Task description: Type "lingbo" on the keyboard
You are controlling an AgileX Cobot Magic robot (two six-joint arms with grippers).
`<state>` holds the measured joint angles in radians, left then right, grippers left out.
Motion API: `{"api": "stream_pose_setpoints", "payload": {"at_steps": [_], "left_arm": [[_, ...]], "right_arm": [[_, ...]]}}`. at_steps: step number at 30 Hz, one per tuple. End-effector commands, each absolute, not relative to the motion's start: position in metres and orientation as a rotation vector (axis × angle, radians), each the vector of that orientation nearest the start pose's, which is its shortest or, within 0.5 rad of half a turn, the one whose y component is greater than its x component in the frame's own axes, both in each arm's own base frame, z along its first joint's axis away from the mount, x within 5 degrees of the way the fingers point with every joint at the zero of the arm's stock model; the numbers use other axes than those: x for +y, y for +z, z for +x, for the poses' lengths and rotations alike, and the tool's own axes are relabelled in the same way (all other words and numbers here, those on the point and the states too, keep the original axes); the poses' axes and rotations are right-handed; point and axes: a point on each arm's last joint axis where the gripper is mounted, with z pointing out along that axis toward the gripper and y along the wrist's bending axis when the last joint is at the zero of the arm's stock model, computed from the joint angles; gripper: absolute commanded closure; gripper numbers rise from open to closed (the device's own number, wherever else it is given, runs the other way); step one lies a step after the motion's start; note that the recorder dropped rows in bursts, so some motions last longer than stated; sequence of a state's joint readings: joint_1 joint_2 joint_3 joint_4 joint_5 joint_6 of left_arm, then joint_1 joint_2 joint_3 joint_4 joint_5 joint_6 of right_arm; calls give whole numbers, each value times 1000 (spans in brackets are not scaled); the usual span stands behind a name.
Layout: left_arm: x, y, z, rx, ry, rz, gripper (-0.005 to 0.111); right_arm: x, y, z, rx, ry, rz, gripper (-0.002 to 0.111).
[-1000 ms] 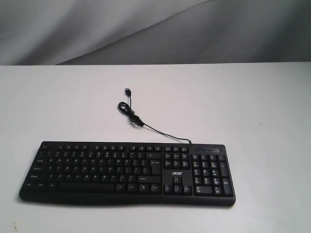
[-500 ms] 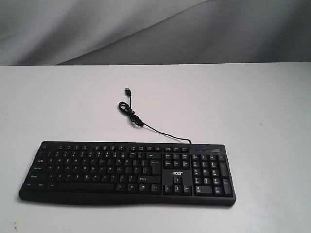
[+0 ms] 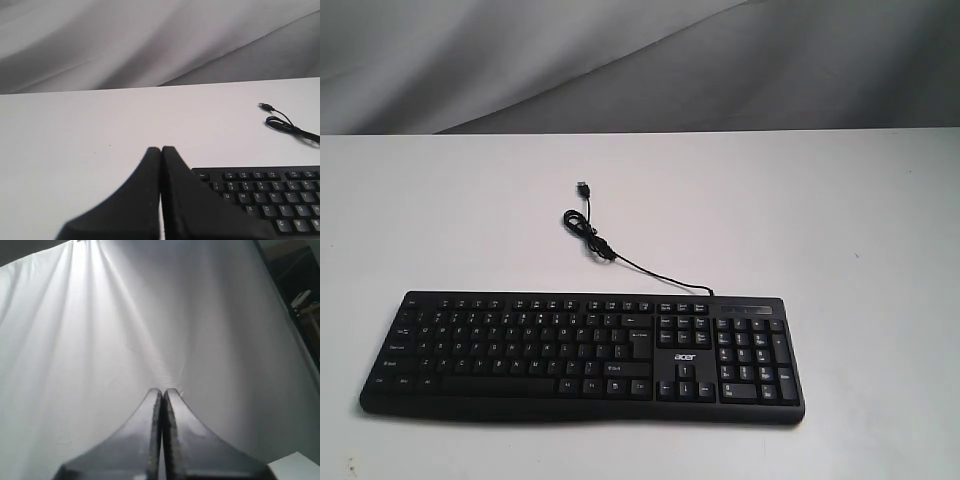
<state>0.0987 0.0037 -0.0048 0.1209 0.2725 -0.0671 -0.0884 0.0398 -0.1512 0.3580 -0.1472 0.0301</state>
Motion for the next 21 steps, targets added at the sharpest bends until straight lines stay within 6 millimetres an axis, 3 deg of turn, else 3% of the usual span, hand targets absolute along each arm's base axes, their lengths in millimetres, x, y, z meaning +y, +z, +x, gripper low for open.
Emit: {"api": "stream_pose_setpoints", "payload": {"at_steps": [1, 7, 11, 14, 16, 19, 21], "left_arm": [[8, 189, 54, 1748, 132, -71, 106], [8, 189, 54, 1748, 132, -71, 106], [8, 189, 54, 1748, 132, -71, 106], [8, 189, 54, 1748, 132, -71, 106], [8, 189, 54, 1748, 132, -71, 106], [8, 189, 54, 1748, 132, -71, 106], [8, 189, 54, 1748, 132, -71, 106]], "right_arm": [[-5, 306, 70, 1368, 256, 308, 108], [8, 348, 144, 1805, 252, 154, 108], [29, 354, 209, 2094, 283, -49, 108], [58, 343, 257, 2224, 324, -318, 108], [84, 331, 282, 2219, 351, -545, 108], [127, 309, 306, 2127, 357, -921, 108], [151, 290, 315, 2102, 411, -1044, 108]]}}
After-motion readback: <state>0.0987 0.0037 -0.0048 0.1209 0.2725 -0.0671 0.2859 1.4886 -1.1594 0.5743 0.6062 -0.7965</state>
